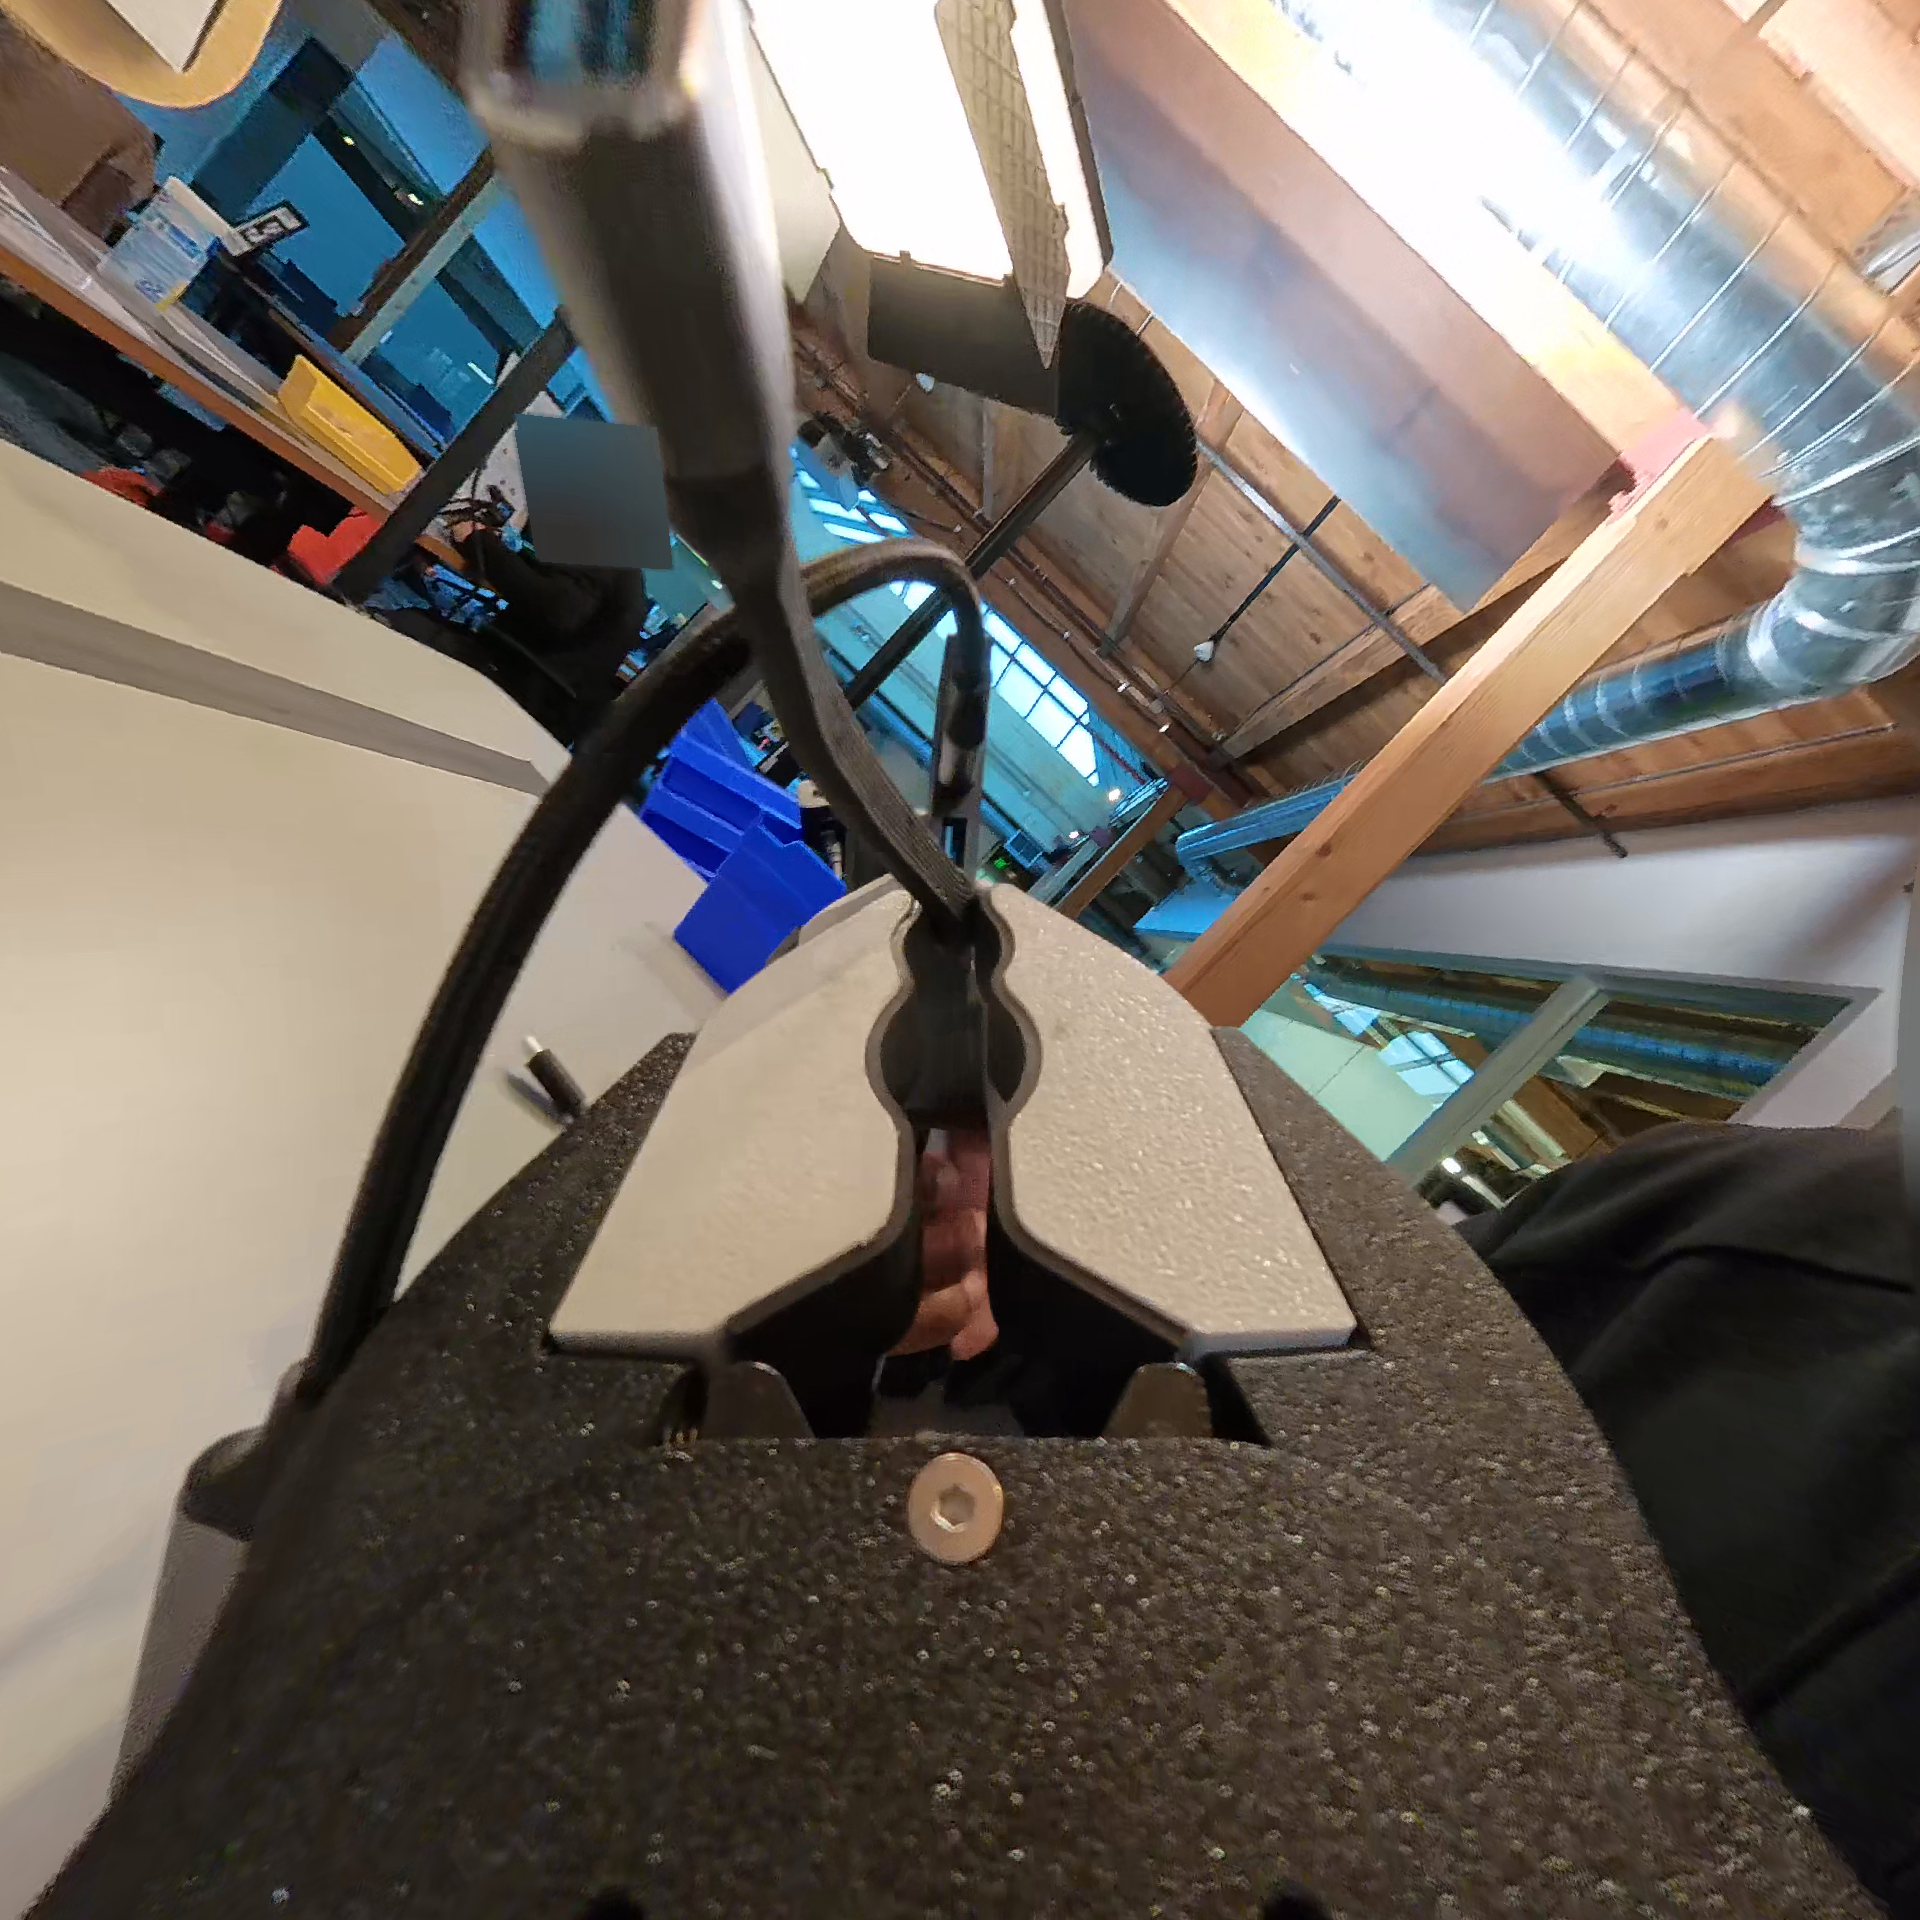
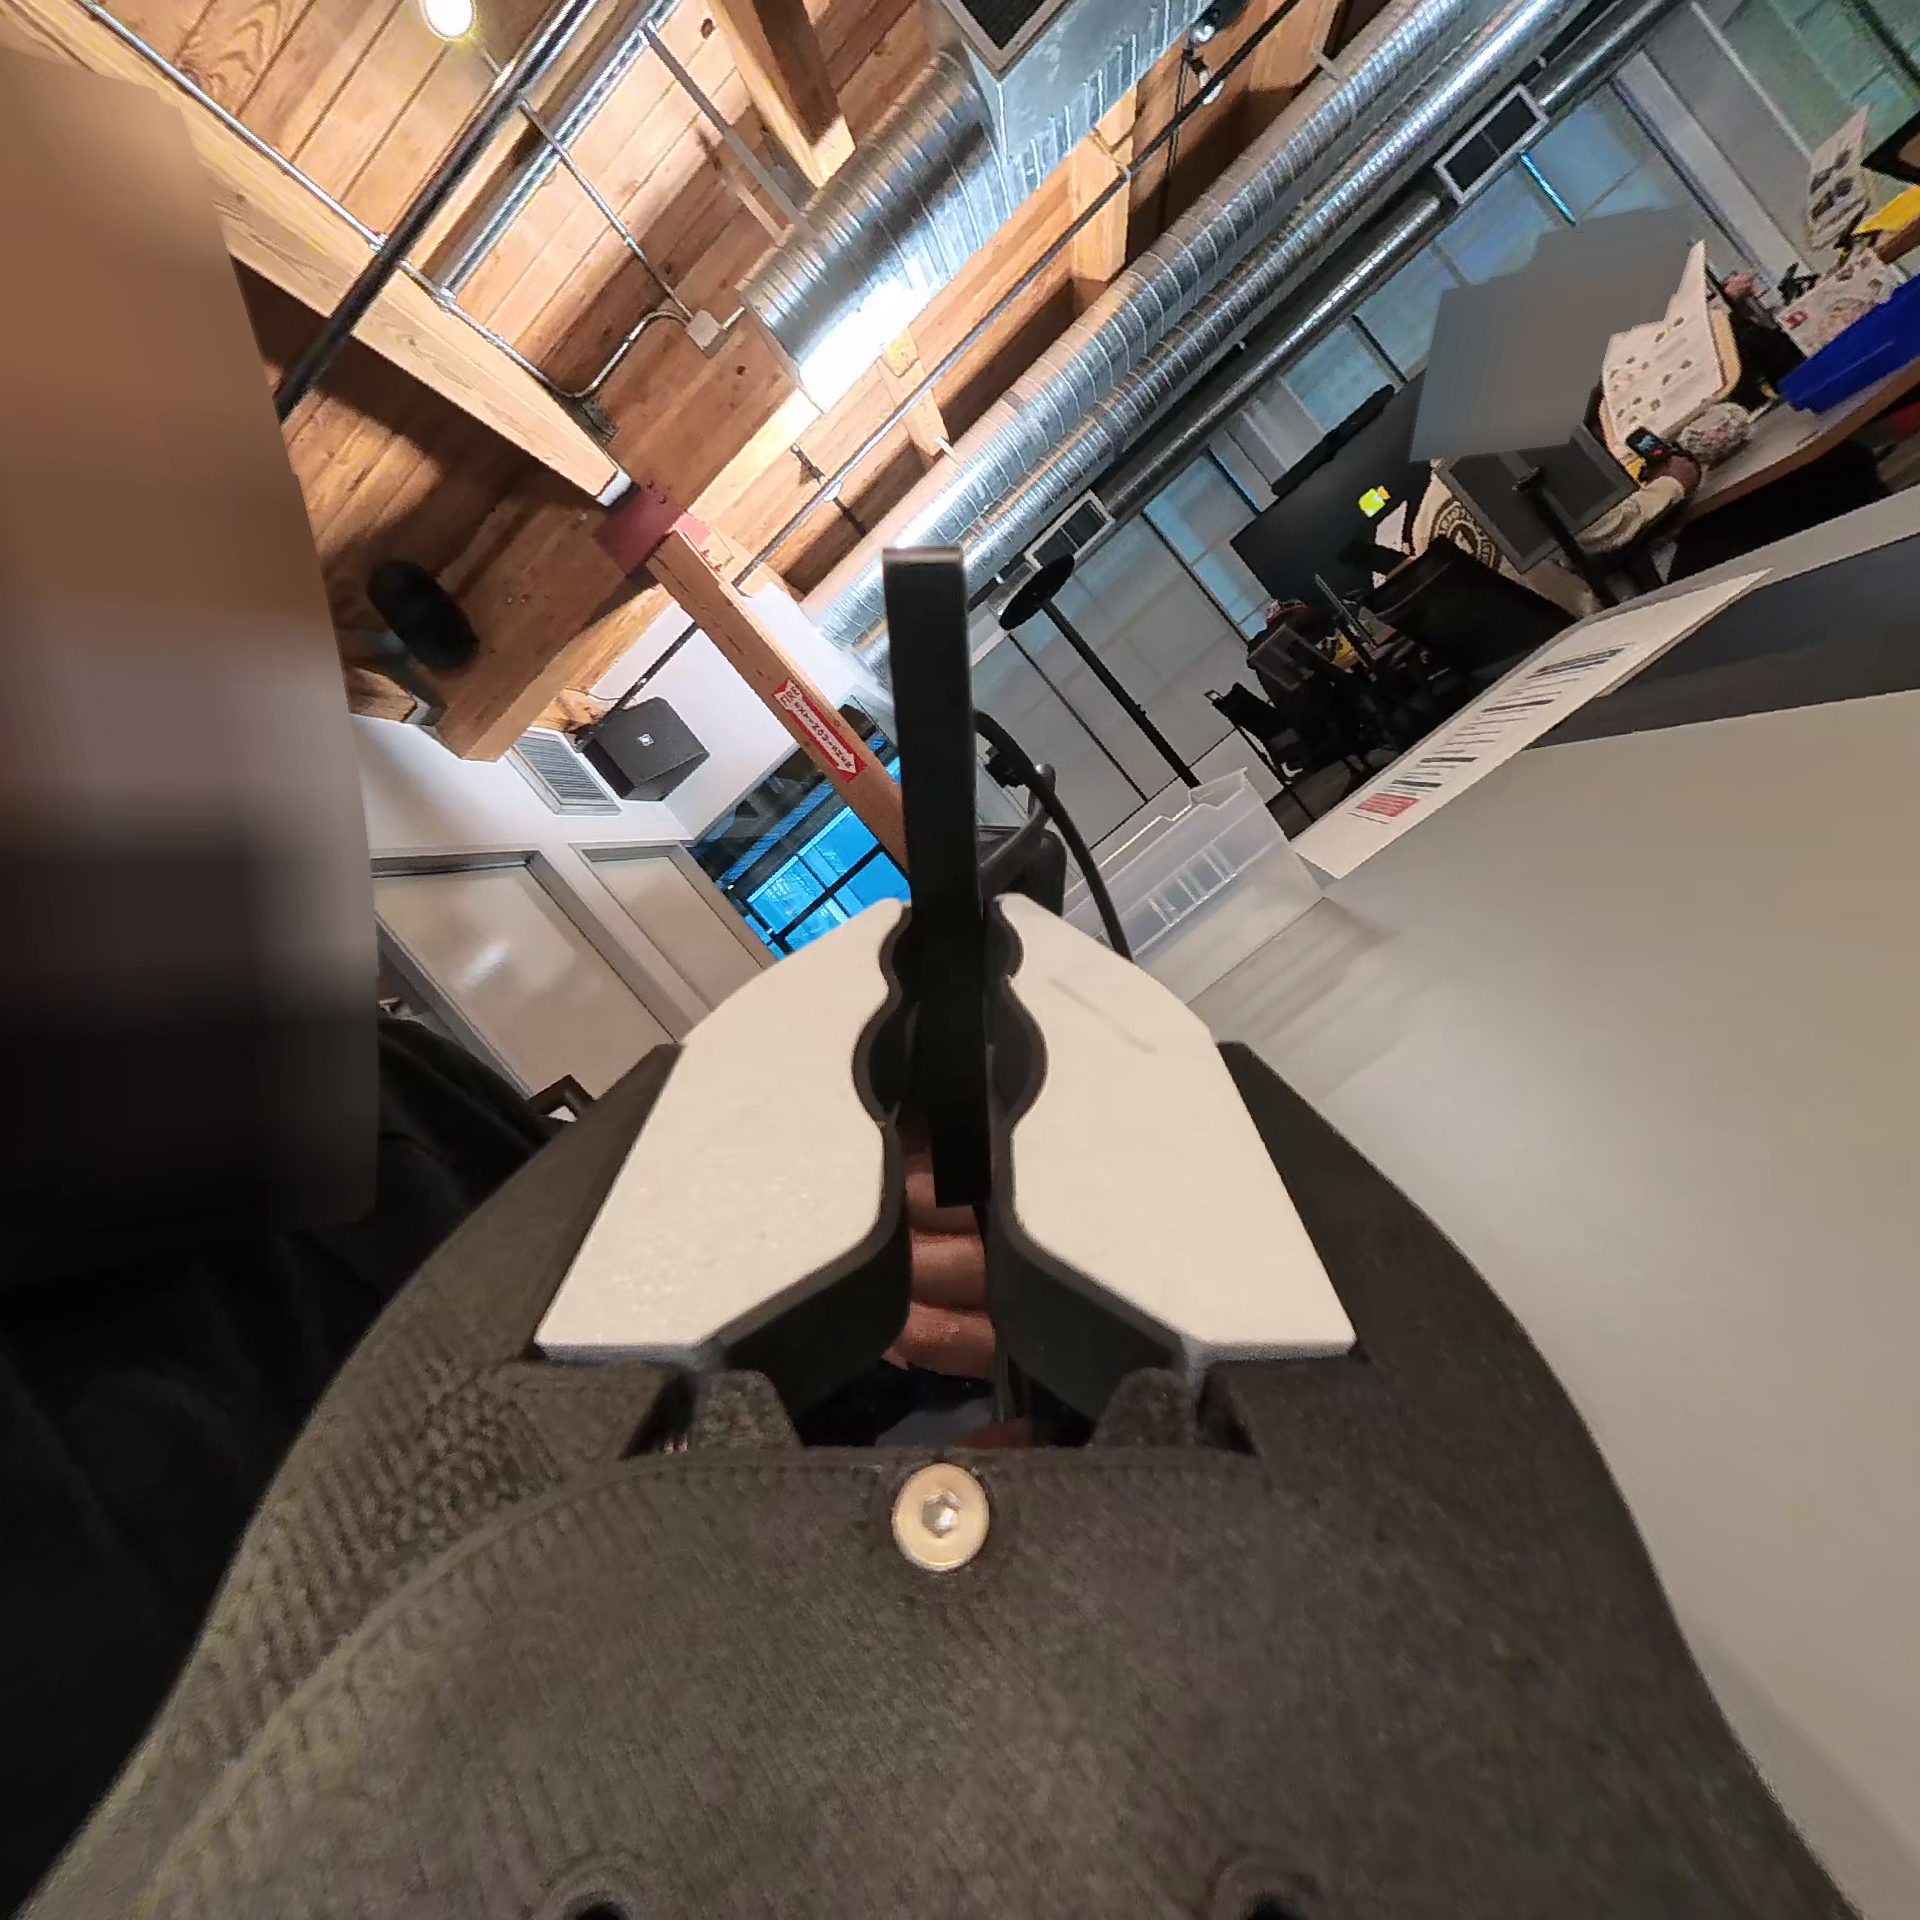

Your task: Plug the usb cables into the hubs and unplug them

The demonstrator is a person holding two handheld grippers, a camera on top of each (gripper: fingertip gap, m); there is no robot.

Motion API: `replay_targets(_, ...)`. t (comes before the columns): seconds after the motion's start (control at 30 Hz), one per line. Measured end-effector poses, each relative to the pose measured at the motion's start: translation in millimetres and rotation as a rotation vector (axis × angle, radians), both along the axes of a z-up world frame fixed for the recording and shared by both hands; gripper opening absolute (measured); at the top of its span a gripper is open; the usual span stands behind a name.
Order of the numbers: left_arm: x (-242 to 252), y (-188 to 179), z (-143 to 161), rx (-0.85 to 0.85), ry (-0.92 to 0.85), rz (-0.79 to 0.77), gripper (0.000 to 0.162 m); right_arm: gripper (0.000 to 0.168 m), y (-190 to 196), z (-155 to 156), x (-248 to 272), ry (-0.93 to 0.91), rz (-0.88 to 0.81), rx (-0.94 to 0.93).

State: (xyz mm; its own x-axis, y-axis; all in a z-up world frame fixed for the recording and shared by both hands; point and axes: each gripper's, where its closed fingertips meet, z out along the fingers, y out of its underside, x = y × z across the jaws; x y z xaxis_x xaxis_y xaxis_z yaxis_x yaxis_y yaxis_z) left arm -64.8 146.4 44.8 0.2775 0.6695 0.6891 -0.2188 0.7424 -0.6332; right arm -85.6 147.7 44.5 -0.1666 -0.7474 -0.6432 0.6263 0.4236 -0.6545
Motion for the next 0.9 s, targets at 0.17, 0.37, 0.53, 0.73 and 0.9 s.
replay_targets(0.17, -0.8, -1.4, -2.4, -0.059, -0.024, 0.050, 0.007, 0.010, -0.6, -1.3, 0.9, -0.023, 0.008, 0.029)
replay_targets(0.37, -2.9, 2.3, -4.9, -0.123, -0.035, 0.094, 0.008, 0.010, -1.4, -2.2, 2.1, -0.017, 0.002, 0.051)
replay_targets(0.53, -2.2, -0.3, -7.4, -0.129, -0.035, 0.145, 0.007, 0.010, -5.0, -4.7, 3.2, -0.010, -0.020, 0.084)
replay_targets(0.73, -1.0, -5.7, -10.8, -0.036, -0.024, 0.098, 0.007, 0.010, -6.4, -10.4, 6.7, 0.073, 0.001, 0.144)
replay_targets(0.9, 2.1, -9.8, -8.1, 0.012, 0.010, 0.089, 0.007, 0.010, -1.8, -15.6, 13.0, 0.162, 0.024, 0.148)
